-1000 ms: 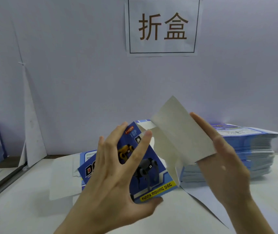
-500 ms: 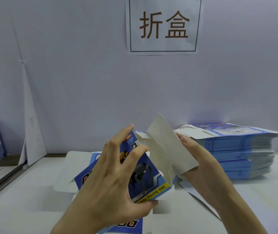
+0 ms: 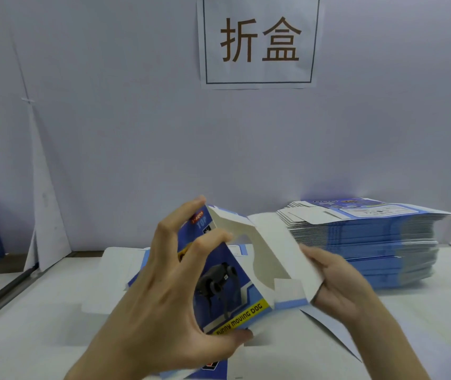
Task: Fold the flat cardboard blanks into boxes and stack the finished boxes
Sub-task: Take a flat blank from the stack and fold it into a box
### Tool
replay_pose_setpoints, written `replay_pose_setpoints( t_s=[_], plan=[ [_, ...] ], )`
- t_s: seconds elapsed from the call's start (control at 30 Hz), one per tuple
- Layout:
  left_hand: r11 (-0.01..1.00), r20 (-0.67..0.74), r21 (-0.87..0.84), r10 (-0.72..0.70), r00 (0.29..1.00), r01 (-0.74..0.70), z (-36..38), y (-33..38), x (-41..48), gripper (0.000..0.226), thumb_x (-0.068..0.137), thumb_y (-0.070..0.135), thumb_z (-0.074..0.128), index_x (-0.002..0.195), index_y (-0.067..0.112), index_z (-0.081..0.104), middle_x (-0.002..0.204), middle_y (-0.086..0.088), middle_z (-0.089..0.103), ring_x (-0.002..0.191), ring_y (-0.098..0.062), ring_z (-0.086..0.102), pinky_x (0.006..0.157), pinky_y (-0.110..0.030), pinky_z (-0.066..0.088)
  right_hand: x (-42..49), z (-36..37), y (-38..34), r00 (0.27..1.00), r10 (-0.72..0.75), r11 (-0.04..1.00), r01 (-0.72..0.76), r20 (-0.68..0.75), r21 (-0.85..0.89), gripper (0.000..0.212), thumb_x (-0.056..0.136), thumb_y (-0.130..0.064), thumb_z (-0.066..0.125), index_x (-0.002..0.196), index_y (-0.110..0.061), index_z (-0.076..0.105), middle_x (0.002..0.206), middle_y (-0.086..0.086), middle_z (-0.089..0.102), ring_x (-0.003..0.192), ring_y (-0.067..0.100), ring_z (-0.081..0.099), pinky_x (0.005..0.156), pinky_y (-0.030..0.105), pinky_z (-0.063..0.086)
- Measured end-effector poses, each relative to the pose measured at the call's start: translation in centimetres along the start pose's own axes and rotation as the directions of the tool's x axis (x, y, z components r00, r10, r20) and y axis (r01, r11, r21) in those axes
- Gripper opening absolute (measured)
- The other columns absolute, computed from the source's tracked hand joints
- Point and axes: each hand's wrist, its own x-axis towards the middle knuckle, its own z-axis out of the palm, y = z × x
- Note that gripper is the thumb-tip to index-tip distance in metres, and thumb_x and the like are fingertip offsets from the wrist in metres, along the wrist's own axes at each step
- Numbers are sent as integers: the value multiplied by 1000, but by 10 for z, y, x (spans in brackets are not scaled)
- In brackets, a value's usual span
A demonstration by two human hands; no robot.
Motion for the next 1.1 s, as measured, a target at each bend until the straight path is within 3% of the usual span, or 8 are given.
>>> replay_pose_setpoints(
  t_s=[0.1,0.2,0.33,0.43,0.53,0.67,0.9,1.1],
  plan=[
    [1000,13,16,-2,1000,2,3,0,0,92,57,68,71,136,34,37,152,7,15,134,11,25,95,4,27,5,-3,12,989,100,993,-106,110,51,45,85,-19,53,121,3,66,123,22,66,95,37,70,98,50,48],
    [999,-18,40,-18,1000,19,4,-1,0,93,59,68,69,140,32,38,151,5,17,134,7,28,96,4,28,5,-5,9,984,64,992,-81,169,96,39,83,-25,56,111,-5,74,123,17,67,101,37,68,106,52,39],
    [994,-42,105,17,999,-12,4,0,0,87,59,66,70,136,35,43,151,0,19,132,-11,42,95,-17,43,-2,-11,-6,969,-134,978,96,209,184,28,81,-25,58,90,-10,80,105,12,74,87,29,73,76,44,60],
    [976,-24,216,42,999,-36,10,3,4,78,60,65,68,129,32,48,149,-6,24,125,-25,50,84,-34,54,-14,-8,-17,934,-219,976,204,283,80,30,91,-20,51,82,-17,80,89,3,75,78,19,73,66,31,58],
    [968,5,249,37,999,-37,16,4,5,76,57,64,70,121,29,50,147,-7,26,120,-28,53,78,-30,56,-23,5,-11,910,-189,953,261,369,-156,25,85,-29,59,95,-20,80,93,4,74,82,17,71,67,32,58],
    [970,16,241,27,1000,-30,18,2,6,74,55,64,70,117,31,47,146,-7,27,115,-27,56,71,-25,54,-21,16,2,909,-148,950,240,390,-198,35,84,-45,61,103,-21,77,102,9,72,91,20,68,74,34,58],
    [970,55,231,65,996,-76,22,1,5,78,53,61,77,118,30,45,147,-7,26,110,-26,59,72,-27,56,-20,15,3,854,-38,919,233,519,-317,43,79,-33,60,122,-29,67,106,1,70,88,14,64,71,26,52],
    [974,38,224,37,999,-45,25,-1,4,78,56,64,72,121,30,46,148,-6,24,113,-27,57,73,-26,57,-15,20,15,927,-286,756,374,242,-538,20,96,-34,54,101,-28,72,90,-1,74,84,15,67,65,25,55]
  ],
)
